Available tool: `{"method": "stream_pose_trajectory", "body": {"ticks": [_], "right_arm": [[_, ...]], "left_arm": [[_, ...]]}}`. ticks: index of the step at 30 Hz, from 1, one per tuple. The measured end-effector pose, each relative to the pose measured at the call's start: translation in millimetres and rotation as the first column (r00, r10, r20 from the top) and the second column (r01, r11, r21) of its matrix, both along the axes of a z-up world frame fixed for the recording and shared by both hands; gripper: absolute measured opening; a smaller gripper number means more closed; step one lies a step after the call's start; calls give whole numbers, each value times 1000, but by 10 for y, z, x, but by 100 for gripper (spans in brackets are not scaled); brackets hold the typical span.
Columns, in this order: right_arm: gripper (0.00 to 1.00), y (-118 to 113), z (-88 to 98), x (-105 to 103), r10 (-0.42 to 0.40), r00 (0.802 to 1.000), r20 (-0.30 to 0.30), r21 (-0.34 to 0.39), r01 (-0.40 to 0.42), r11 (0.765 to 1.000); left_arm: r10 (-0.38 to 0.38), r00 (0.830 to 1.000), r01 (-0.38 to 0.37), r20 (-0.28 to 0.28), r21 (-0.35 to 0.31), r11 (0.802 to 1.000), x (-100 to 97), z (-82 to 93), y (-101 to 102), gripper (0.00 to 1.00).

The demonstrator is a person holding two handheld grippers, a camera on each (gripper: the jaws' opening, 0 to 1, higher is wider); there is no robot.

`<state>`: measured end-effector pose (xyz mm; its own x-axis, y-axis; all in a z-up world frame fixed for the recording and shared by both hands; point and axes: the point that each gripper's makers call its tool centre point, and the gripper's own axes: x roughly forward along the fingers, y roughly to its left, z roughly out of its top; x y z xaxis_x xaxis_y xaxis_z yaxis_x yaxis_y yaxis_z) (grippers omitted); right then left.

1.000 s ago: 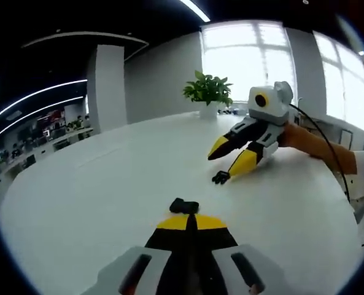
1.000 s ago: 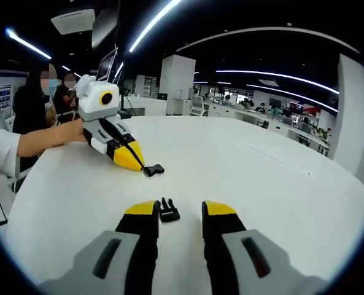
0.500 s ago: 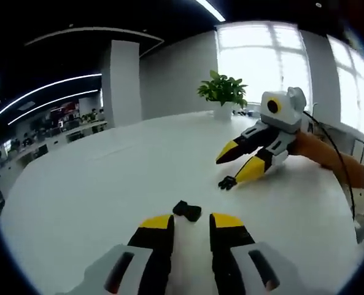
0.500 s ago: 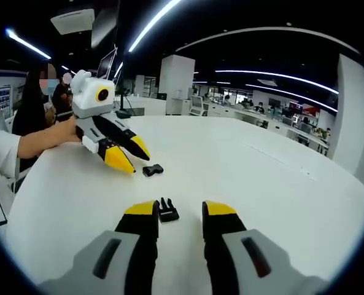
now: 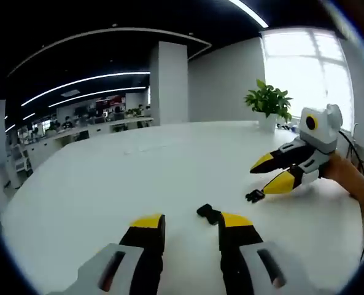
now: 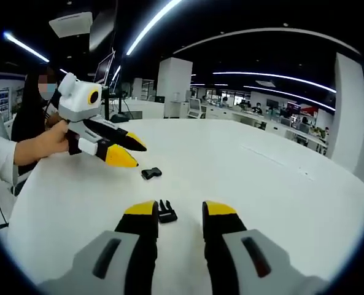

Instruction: Snap the two parts of the plastic buckle together until the buckle closes and remains connected.

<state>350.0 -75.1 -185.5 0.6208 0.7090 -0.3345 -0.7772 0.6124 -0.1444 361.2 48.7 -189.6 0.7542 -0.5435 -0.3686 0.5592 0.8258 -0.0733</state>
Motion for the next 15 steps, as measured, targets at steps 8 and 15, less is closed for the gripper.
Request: {"method": "stream_pose_trajectory", "body": {"ticks": [8, 15], "right_arm": [[27, -36, -30, 29, -10, 1000, -12, 1, 10, 1000], [27, -37, 4, 21, -7, 1000, -6, 12, 7, 1000]], "left_arm": [[51, 999, -52, -20, -51, 997, -32, 77, -99, 48], [92, 995, -93, -48, -28, 995, -19, -33, -271, 55]]}}
